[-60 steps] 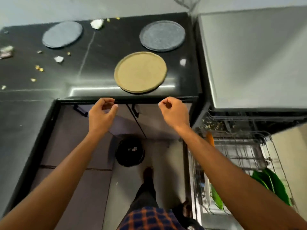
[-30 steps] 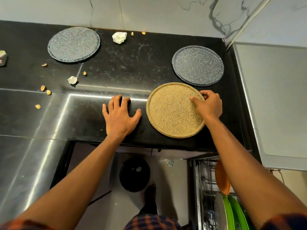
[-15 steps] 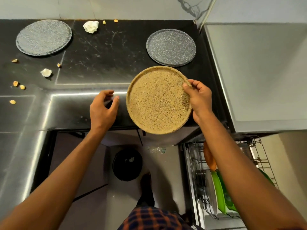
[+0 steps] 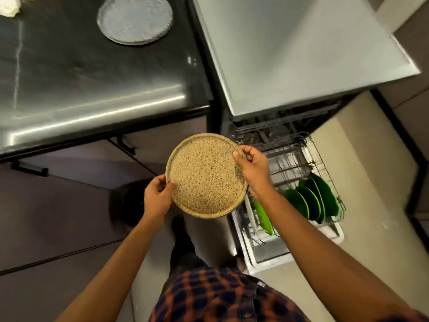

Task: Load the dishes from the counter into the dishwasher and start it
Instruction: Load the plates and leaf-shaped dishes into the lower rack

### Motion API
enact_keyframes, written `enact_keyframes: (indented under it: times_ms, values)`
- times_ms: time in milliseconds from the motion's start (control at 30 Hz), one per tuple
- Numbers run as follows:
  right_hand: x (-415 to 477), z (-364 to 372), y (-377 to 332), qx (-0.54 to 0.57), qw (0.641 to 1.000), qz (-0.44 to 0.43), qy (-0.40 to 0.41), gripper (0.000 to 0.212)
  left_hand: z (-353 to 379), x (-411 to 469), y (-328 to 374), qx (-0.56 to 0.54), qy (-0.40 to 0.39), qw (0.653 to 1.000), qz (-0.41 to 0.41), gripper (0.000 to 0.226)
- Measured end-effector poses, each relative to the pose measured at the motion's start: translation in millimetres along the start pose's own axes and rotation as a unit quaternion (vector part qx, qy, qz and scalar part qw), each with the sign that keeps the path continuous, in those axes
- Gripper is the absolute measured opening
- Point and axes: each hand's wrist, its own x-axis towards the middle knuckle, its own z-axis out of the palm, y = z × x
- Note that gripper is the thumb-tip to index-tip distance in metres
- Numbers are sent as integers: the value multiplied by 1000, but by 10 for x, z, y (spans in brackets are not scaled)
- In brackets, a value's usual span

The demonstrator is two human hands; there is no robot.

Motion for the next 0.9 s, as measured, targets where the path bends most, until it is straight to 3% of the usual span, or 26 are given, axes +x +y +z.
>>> enact_keyframes:
  times_ms: [233,533,700,900]
  values:
    - [-56,-1149,823,40,987,146,60,15,934,-496,-399,67,-50,994,-66,13]
    - [275,-1848,1701,-41,979,184,71,24,1838,-428,-306,170,-112,978,-47,14]
    - [605,-2115,2315,-76,964,201,157,8,2438,45,-250,199,-112,973,-21,16]
    - [891,-2541,3167,-42,922,265,279,19,3232,763,-358,219,-126,966,-54,16]
